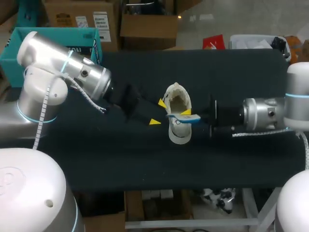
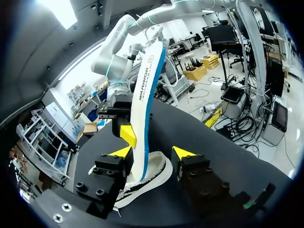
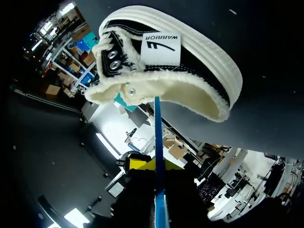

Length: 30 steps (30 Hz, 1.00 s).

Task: Open the shoe tongue, take the insole out of the shoe, put the insole back into the shoe, and pack the shoe into the shoebox

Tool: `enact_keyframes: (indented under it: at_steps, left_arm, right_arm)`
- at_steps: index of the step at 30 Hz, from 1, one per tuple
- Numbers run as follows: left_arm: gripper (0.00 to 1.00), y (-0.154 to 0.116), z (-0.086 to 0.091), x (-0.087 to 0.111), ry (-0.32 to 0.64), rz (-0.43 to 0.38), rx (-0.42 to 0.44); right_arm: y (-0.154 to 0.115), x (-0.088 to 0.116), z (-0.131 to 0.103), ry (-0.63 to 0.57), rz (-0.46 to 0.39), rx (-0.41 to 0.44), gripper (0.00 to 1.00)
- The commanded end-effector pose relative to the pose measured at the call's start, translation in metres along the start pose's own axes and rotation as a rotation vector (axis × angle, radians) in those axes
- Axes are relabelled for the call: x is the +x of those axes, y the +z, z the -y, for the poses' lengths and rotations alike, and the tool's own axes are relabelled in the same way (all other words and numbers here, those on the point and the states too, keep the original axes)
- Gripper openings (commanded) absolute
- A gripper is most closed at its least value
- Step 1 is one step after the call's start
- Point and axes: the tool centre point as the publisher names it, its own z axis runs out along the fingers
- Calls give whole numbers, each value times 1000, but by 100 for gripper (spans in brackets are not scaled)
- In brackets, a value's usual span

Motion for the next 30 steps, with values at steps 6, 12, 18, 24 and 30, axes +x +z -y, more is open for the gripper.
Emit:
enact_keyframes:
  at_steps: [6, 12, 18, 24, 30]
  left_arm:
    - [44, 28, -7, -10, 8, 83, -5]
    - [35, 33, -2, -15, 19, 94, 3]
    - [36, 42, -2, -21, 26, 98, -11]
    - [6, 47, 0, -25, 32, 99, -20]
    - [0, 45, 1, -23, 43, 99, -29]
  right_arm:
    - [1, -3, 8, -9, -33, -34, 0]
    - [4, -3, 6, 1, -37, -39, 0]
    - [7, -2, 4, 6, -40, -24, 0]
    - [8, -1, 3, 17, -39, -30, 0]
    - [7, -2, 2, 24, -41, -44, 0]
